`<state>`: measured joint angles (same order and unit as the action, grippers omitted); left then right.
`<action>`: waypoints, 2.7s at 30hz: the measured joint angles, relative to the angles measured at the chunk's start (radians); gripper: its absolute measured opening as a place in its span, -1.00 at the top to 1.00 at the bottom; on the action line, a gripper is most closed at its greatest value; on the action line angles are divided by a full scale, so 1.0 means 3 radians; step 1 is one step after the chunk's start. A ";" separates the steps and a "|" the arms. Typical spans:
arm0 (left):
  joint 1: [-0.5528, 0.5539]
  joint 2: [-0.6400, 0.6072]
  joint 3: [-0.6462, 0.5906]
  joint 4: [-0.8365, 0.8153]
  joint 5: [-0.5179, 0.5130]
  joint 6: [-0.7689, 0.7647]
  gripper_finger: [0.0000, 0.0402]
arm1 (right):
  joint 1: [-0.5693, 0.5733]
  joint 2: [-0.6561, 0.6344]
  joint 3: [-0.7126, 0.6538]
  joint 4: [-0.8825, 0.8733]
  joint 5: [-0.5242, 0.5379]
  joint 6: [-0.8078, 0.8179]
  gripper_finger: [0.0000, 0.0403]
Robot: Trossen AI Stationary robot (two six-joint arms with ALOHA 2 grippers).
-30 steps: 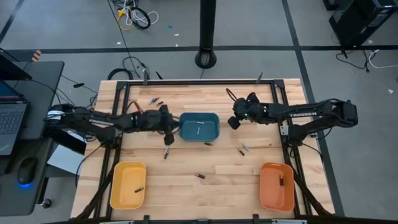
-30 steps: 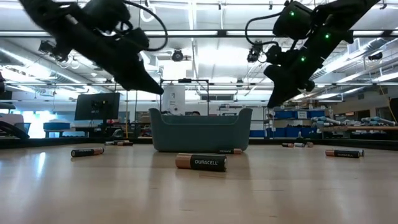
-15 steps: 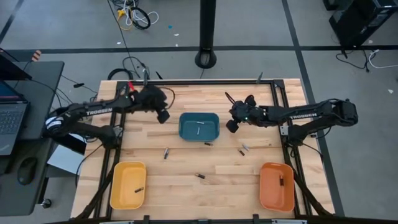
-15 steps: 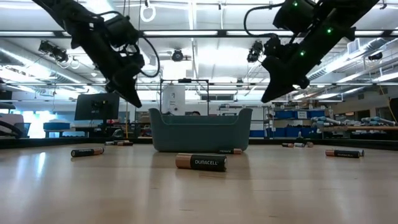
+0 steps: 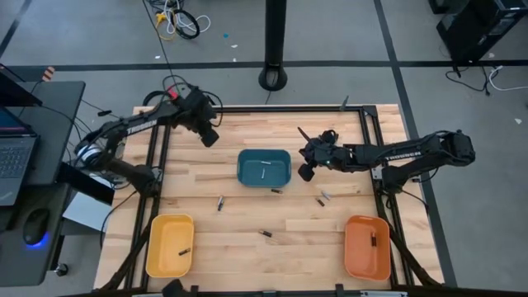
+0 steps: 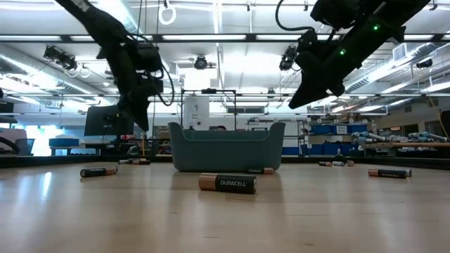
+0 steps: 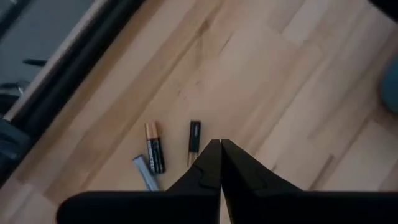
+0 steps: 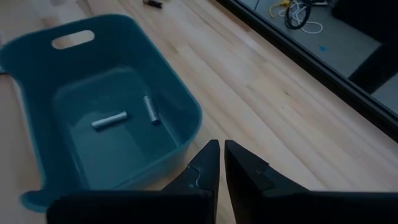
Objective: Sort batteries
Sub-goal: Put the large black battery into the orange bin
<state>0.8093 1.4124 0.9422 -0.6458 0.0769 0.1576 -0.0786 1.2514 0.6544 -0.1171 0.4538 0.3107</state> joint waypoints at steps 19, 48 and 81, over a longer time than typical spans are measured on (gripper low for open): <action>0.0103 0.0945 0.0511 -0.0252 -0.0412 0.0325 0.21 | 0.0067 0.0001 0.0000 0.0039 -0.0008 -0.0079 0.84; 0.0374 0.1296 0.0572 -0.0168 -0.0437 0.0270 0.19 | 0.0066 0.0036 -0.0453 0.0718 -0.0142 0.0009 0.88; 0.0365 0.1298 0.0610 -0.0236 -0.0280 0.0469 0.54 | 0.0066 0.0034 -0.0453 0.0739 -0.0140 -0.0001 0.87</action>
<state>0.9189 1.8019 1.1252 -0.7167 -0.0072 0.2984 -0.0589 1.2617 0.5186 0.1047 0.4118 0.3105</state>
